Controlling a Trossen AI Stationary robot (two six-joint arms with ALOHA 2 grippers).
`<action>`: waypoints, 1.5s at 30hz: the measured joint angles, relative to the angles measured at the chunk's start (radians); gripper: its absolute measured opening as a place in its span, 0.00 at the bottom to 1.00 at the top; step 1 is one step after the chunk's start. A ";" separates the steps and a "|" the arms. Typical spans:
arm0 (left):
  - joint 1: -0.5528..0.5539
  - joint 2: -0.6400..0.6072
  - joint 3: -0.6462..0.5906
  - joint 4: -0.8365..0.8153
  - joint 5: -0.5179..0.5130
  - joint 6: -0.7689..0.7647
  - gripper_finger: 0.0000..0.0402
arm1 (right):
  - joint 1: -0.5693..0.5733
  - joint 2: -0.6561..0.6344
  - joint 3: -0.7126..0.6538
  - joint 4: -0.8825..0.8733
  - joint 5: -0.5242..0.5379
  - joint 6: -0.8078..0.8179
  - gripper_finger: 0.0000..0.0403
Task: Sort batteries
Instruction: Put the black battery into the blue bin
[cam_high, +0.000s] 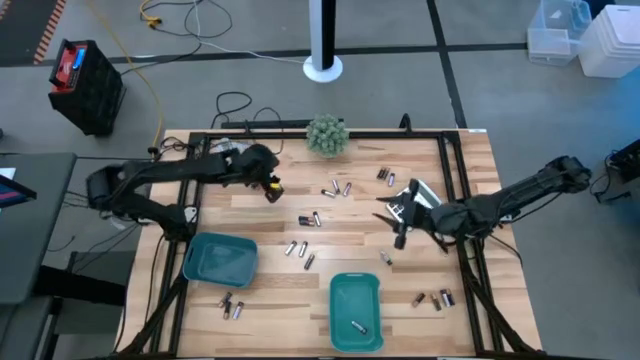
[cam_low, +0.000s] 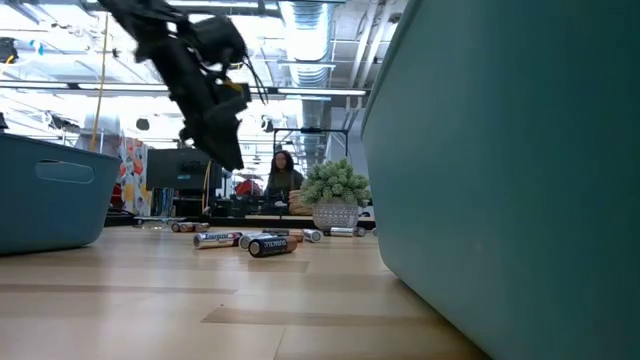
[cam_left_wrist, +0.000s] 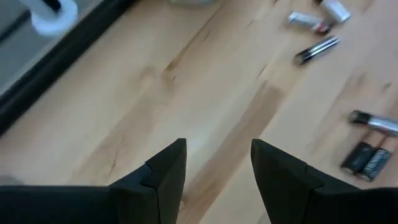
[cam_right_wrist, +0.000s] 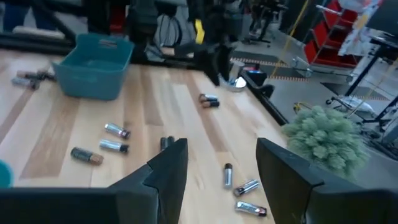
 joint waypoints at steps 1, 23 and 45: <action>0.012 0.034 0.029 -0.032 0.017 -0.008 0.43 | -0.003 -0.016 -0.008 -0.001 0.000 0.000 0.51; 0.071 0.259 0.185 -0.302 0.011 -0.211 0.43 | -0.009 -0.062 -0.028 -0.013 -0.003 -0.009 0.51; 0.072 0.259 0.155 -0.298 0.025 -0.301 0.43 | -0.055 -0.061 -0.028 -0.026 -0.004 -0.053 0.51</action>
